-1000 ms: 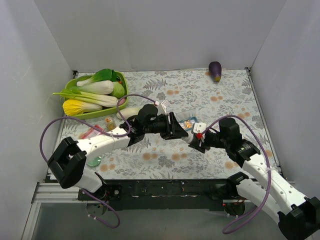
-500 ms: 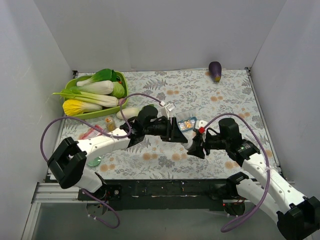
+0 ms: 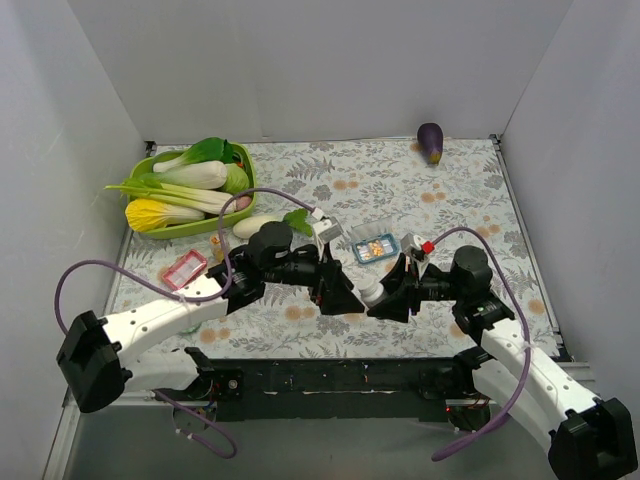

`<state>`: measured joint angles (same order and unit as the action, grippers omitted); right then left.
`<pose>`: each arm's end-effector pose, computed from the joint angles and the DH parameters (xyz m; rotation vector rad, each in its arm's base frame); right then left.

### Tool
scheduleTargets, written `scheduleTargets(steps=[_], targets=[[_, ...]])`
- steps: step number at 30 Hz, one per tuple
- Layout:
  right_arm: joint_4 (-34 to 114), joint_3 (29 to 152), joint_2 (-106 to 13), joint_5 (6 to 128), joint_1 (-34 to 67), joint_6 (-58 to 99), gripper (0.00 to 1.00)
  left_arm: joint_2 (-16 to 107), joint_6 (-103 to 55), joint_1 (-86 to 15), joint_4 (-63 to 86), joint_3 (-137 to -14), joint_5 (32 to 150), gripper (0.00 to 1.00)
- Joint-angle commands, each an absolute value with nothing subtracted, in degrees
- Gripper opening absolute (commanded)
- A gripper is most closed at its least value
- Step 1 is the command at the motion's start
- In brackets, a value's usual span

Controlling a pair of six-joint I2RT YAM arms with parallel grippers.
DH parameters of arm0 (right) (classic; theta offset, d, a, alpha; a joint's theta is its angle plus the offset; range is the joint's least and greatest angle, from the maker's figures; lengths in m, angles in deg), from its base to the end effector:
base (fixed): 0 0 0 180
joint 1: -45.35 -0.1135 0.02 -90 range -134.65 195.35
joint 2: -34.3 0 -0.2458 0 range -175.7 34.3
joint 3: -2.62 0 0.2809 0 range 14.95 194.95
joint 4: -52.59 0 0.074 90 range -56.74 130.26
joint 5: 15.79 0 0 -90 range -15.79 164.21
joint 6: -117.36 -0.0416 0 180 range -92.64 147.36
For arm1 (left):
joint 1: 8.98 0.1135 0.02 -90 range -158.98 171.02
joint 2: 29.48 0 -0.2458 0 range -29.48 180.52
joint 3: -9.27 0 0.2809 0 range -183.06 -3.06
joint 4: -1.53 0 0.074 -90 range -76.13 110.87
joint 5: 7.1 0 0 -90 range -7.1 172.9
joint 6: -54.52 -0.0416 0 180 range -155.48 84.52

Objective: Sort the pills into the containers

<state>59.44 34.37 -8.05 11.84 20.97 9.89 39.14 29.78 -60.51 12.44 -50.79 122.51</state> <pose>0.1738 0.1192 0.2213 -0.9839 1.5148 1.4140 0.1709 -0.2578 0.2652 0.3120 2.3952 -1.8515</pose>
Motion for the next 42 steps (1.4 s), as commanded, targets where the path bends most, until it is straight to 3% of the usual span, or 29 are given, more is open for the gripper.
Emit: scheduleTargets(steps=[1, 6, 10, 14, 23, 26, 32, 37, 38, 42], targets=[[50.4, 39.6, -6.3, 11.9, 21.4, 22.5, 0.01, 31.4, 34.3, -58.8, 13.2, -50.8, 115.5, 0.98], [37.0, 44.7, -5.2, 18.0, 21.5, 39.6, 0.01, 24.9, 42.0, -57.5, 16.8, -49.1, 103.6, 0.98], [31.7, 47.3, -5.3, 23.7, 21.5, 48.4, 0.01, 30.0, 52.7, -57.5, 23.3, -55.4, 101.1, 0.98], [27.6, 49.5, -6.1, 30.6, 21.1, 55.8, 0.01, 38.4, 59.9, -61.8, 27.3, -62.7, 95.1, 0.92], [26.4, 51.0, -6.4, 33.3, 20.5, 58.0, 0.01, 44.9, 61.6, -65.0, 28.6, -66.1, 91.6, 0.79], [26.6, 50.6, -6.5, 32.6, 20.5, 57.5, 0.01, 45.5, 61.0, -65.1, 27.5, -65.9, 91.9, 0.7], [27.1, 50.5, -6.5, 32.0, 20.5, 56.9, 0.01, 47.9, 59.8, -65.1, 26.1, -66.3, 92.8, 0.65], [27.0, 50.3, -6.4, 32.3, 20.5, 56.7, 0.01, 50.1, 57.5, -65.1, 25.9, -68.3, 93.9, 0.52], [27.0, 50.3, -6.5, 32.2, 20.5, 56.8, 0.01, 50.8, 57.3, -65.1, 25.9, -68.7, 94.1, 0.44], [26.8, 50.0, -6.3, 31.9, 20.6, 56.2, 0.01, 51.5, 52.6, -65.1, 26.3, -69.0, 96.4, 0.29]])
